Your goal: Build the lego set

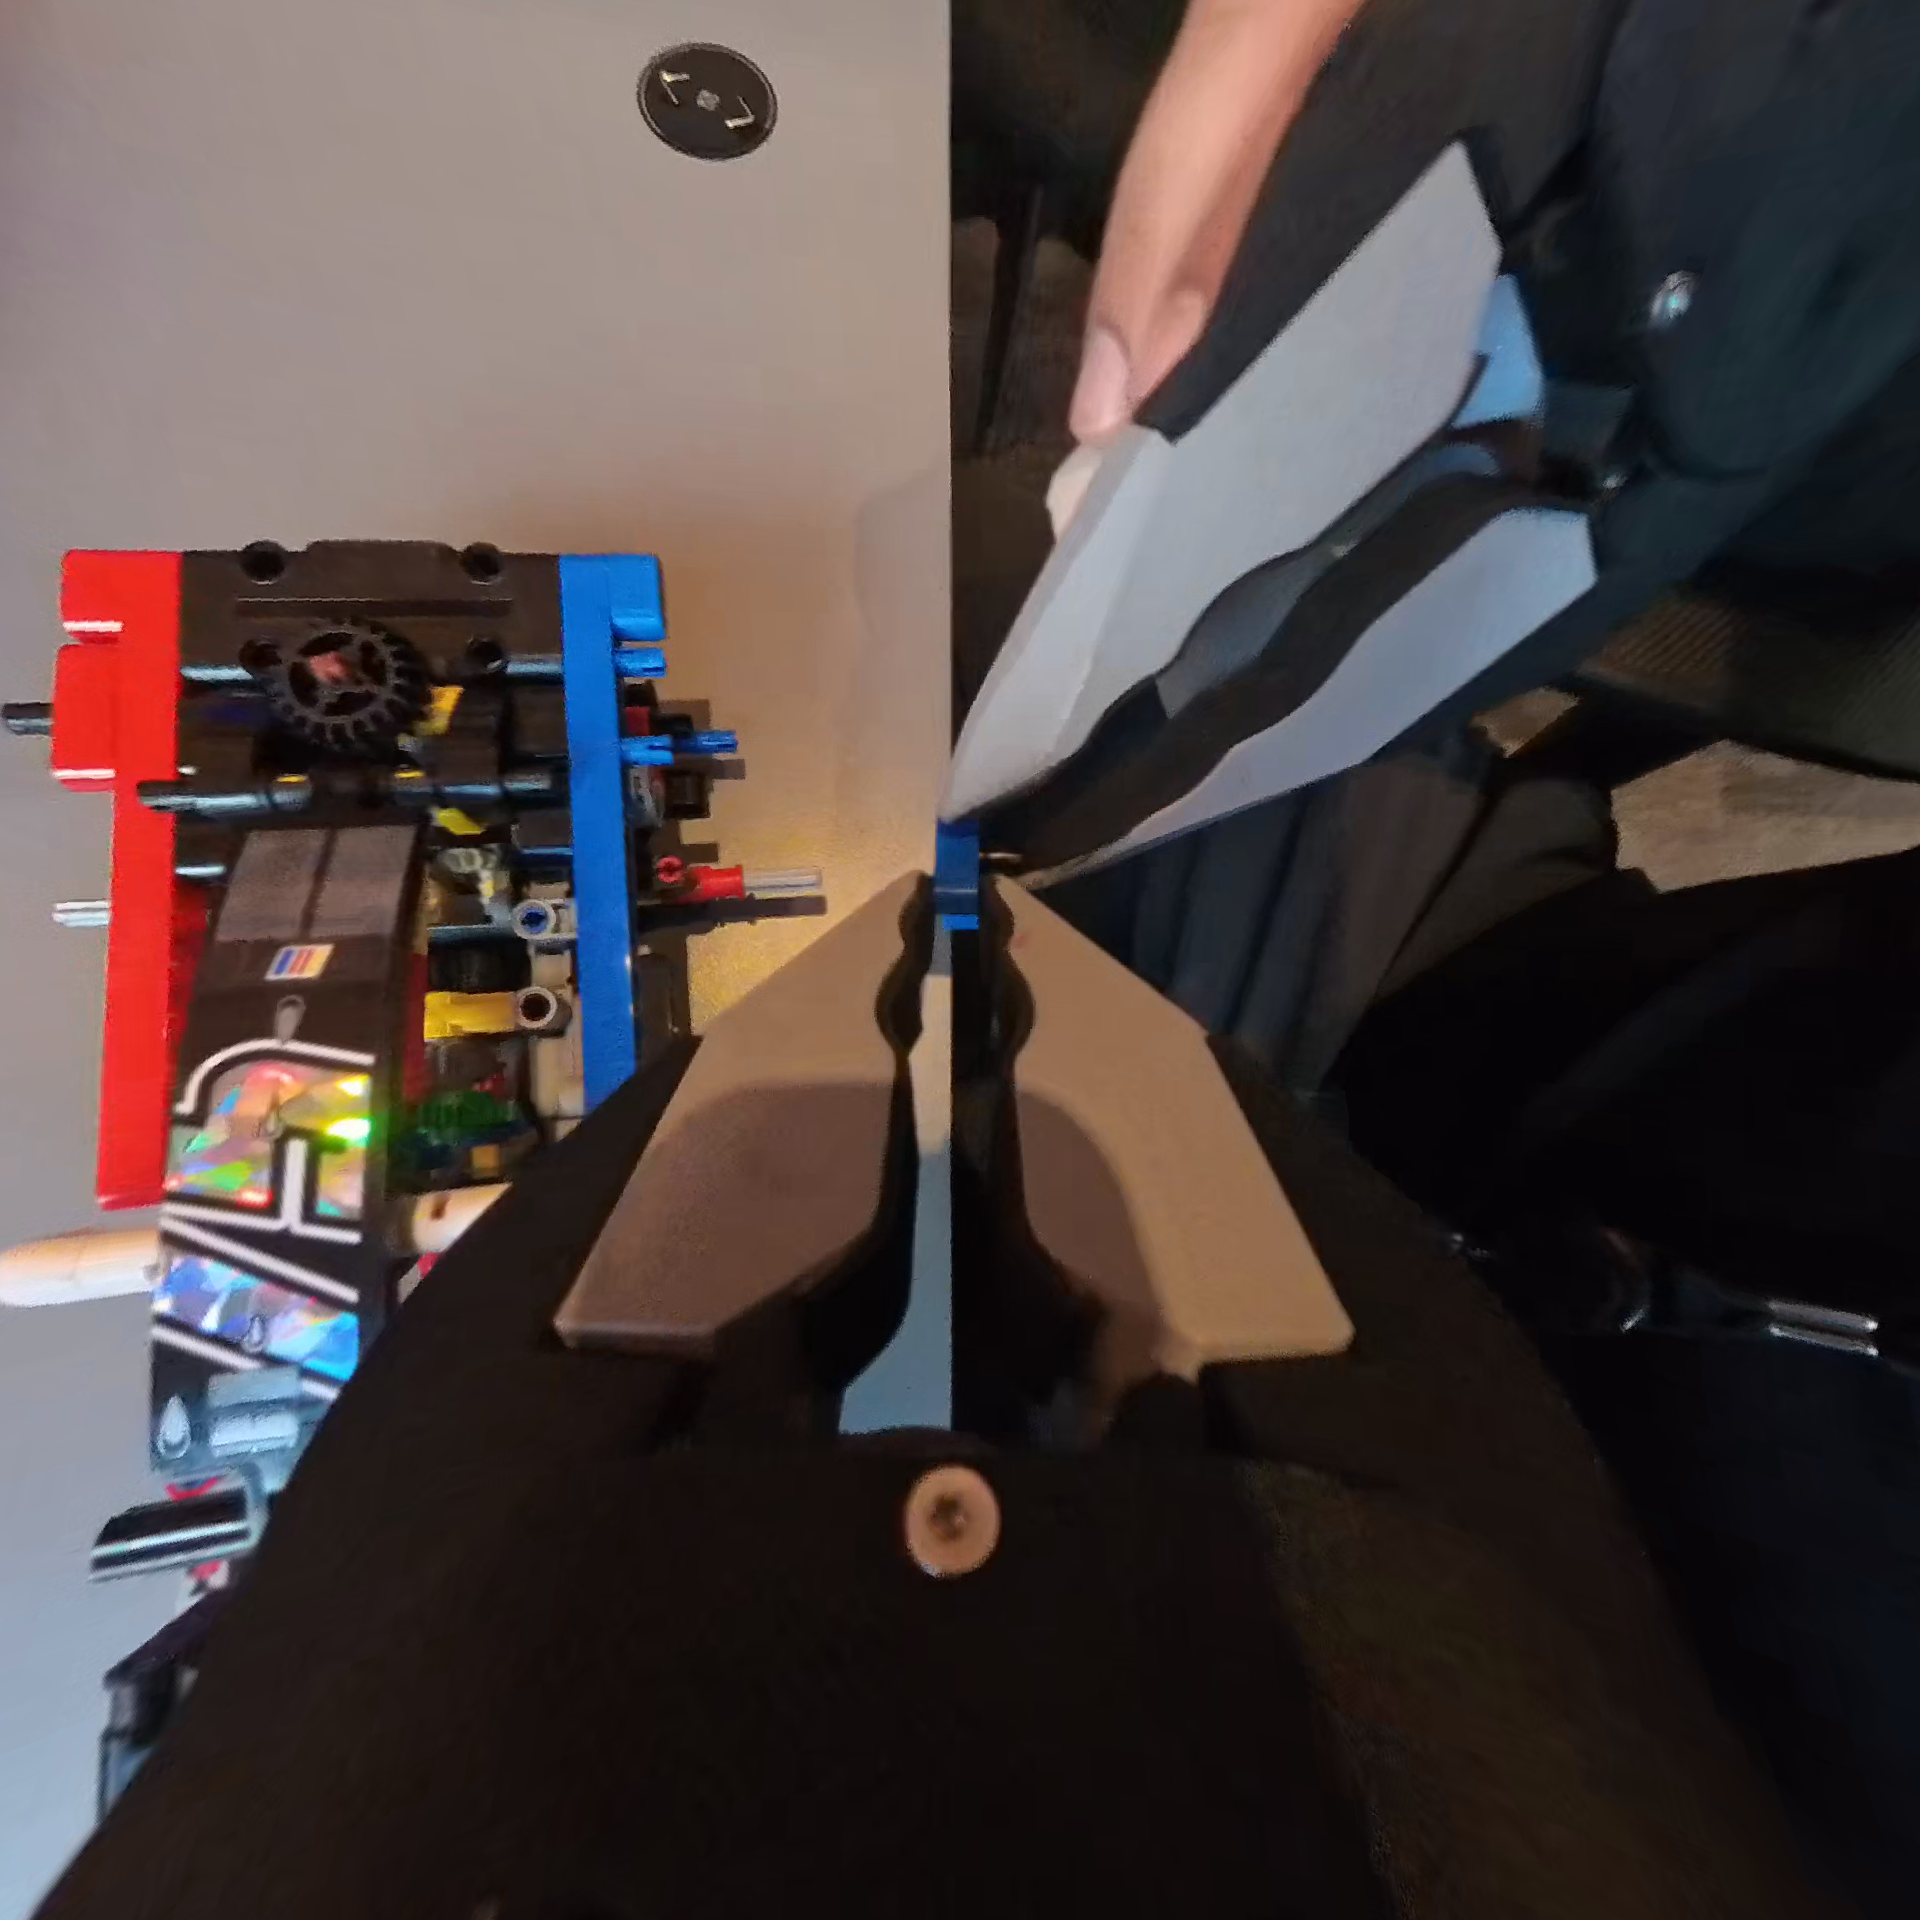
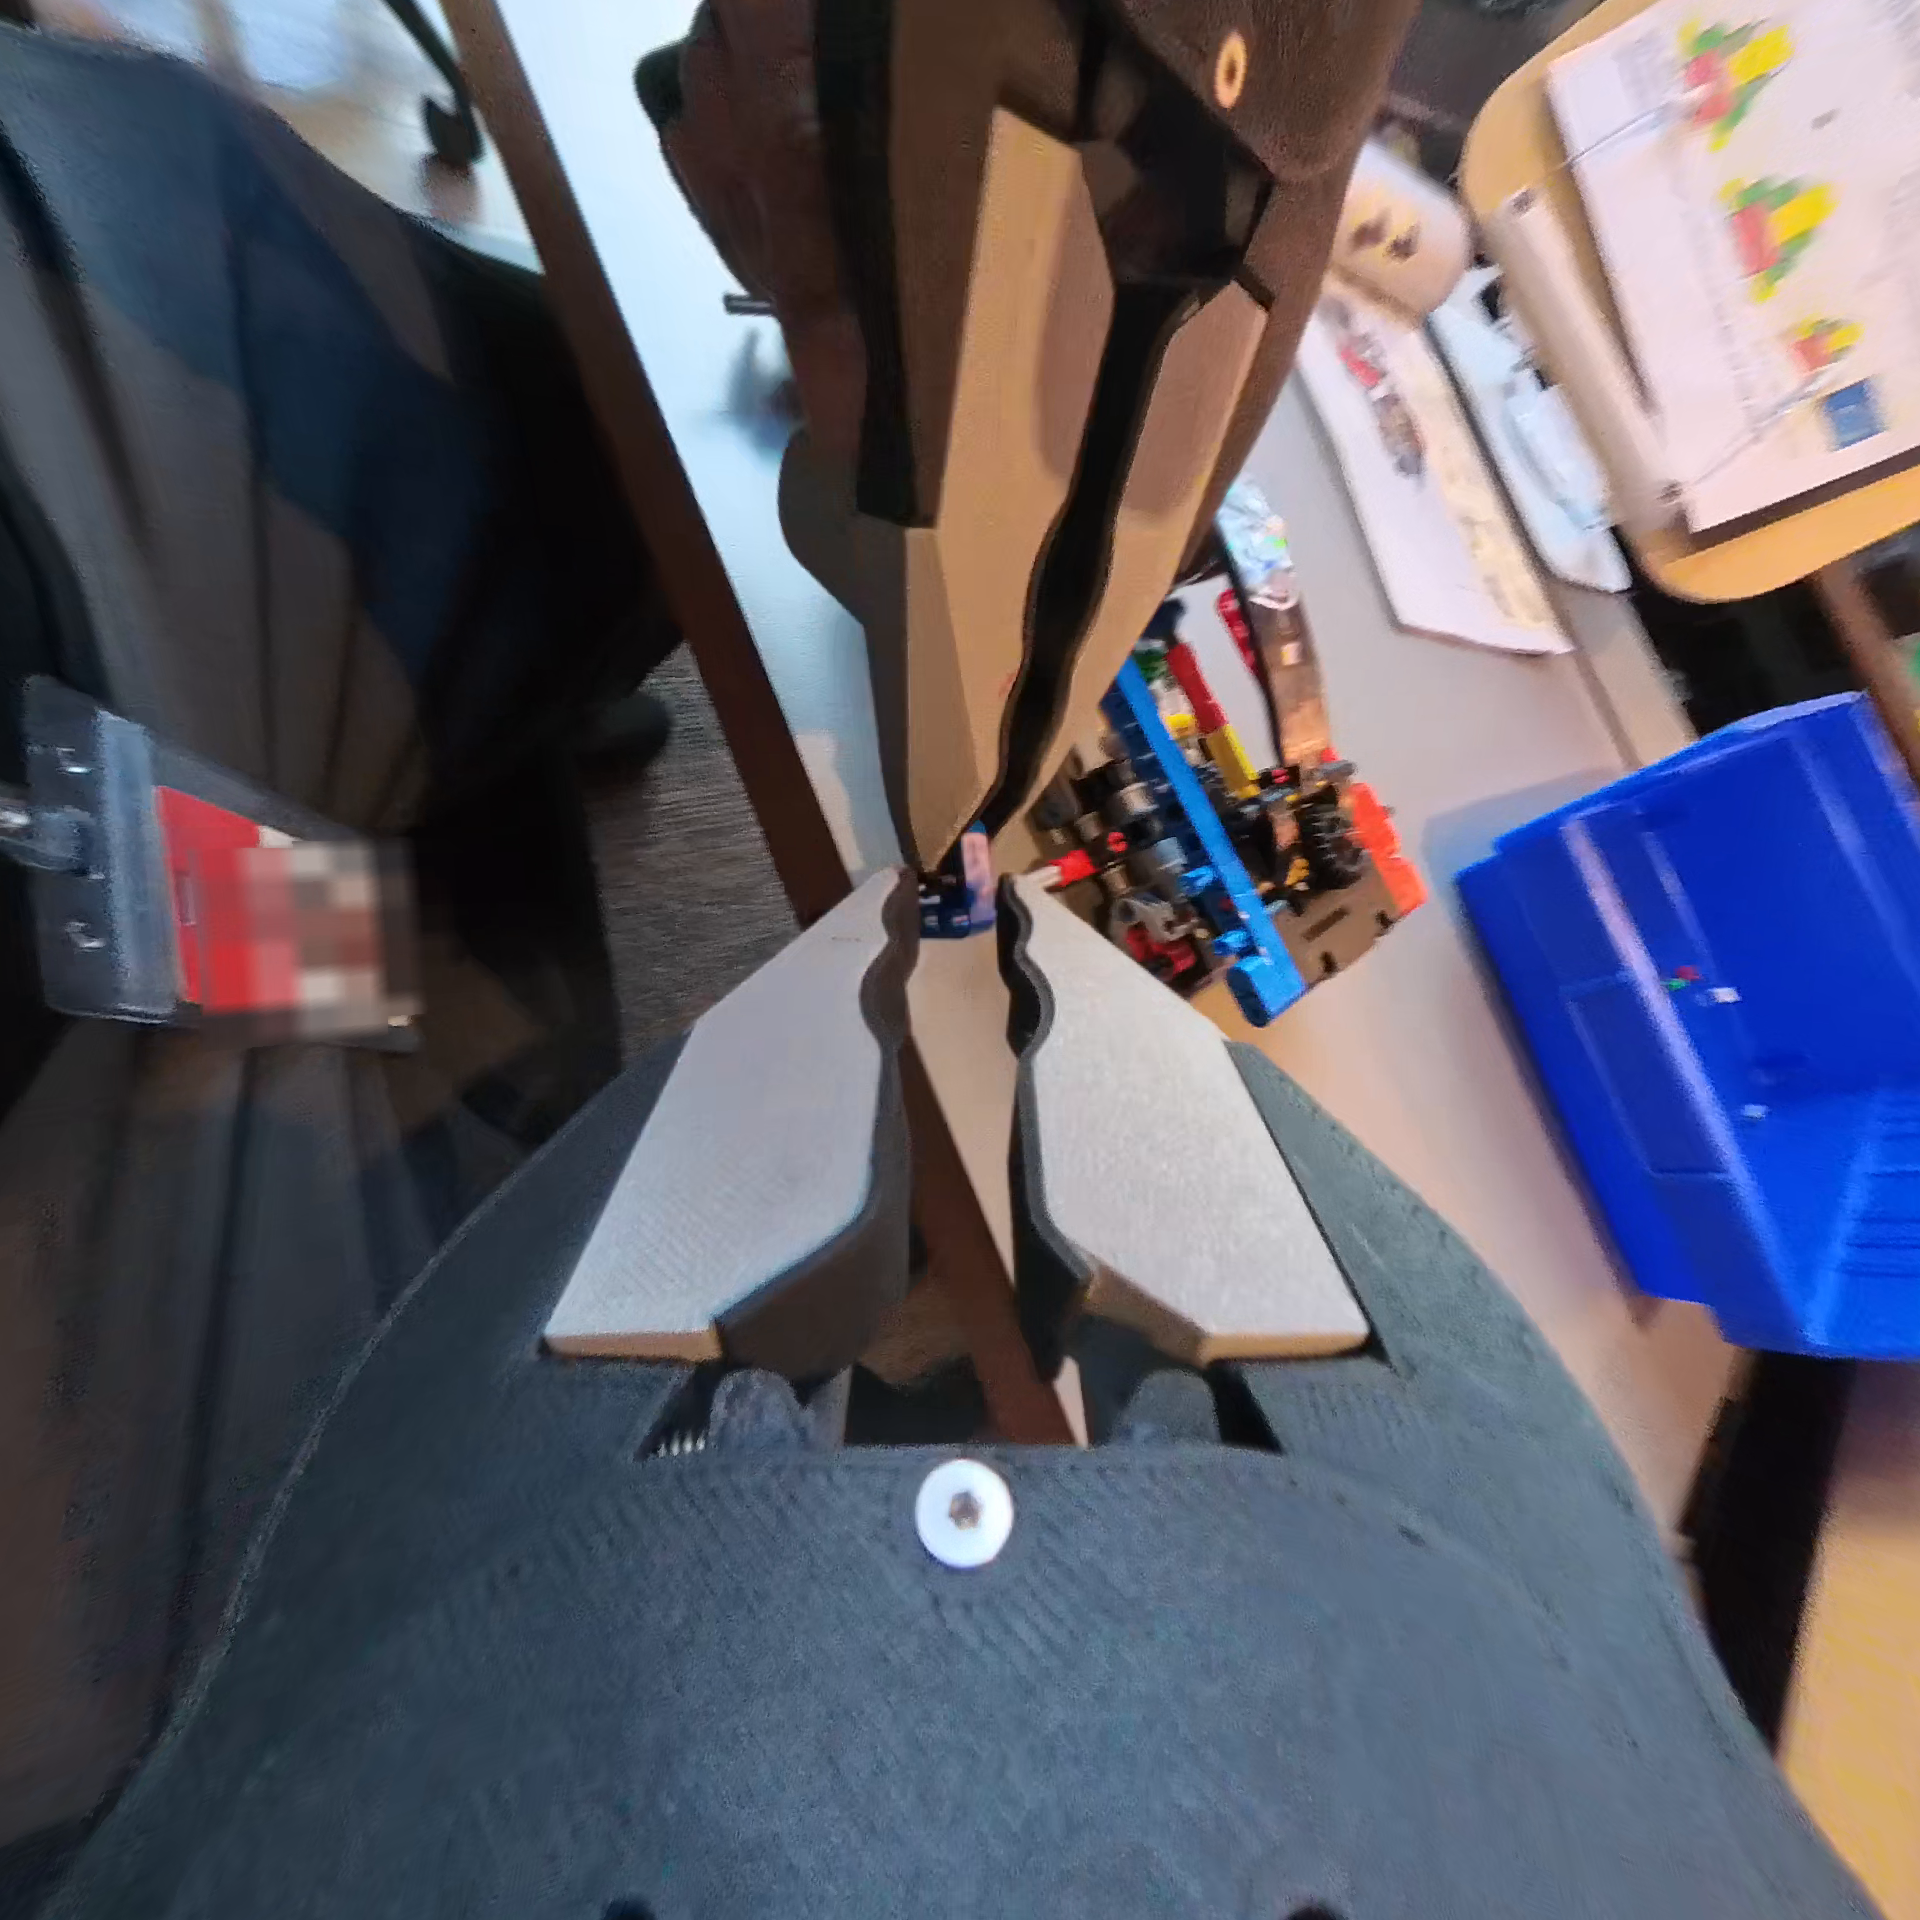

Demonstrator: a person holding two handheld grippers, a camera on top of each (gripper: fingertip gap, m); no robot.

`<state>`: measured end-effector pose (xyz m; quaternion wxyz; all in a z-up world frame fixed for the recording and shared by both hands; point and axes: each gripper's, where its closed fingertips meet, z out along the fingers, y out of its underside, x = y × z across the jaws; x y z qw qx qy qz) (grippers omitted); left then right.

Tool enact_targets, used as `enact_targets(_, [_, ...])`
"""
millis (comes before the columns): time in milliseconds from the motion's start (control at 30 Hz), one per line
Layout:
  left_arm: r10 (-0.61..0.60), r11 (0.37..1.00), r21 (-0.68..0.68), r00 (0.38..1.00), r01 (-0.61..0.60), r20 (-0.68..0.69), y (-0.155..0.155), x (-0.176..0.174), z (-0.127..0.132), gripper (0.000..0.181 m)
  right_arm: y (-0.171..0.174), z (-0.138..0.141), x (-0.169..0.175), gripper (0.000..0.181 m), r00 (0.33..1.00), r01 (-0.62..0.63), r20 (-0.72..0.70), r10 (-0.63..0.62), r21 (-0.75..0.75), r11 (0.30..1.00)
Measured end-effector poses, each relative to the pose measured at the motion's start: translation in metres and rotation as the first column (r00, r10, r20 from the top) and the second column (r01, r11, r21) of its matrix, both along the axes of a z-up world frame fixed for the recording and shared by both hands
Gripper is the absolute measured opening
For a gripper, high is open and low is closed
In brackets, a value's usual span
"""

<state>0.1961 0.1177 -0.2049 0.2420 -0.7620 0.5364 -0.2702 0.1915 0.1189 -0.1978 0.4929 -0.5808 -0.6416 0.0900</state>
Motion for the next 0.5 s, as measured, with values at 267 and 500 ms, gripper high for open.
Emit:
enact_targets(267, [0.097,0.985,-0.153,0.988,-0.077,0.124,0.006,0.005,0.014,0.005,0.006,0.017,0.003,0.011,0.995,0.077,0.036,-0.090,0.269,0.960])
enact_targets(500, [0.143,0.982,-0.142,0.983,-0.126,0.112,0.013,0.001,0.012,0.005,0.012,0.013,0.000,0.002,0.978,0.104,0.119,-0.171,0.431,0.896])
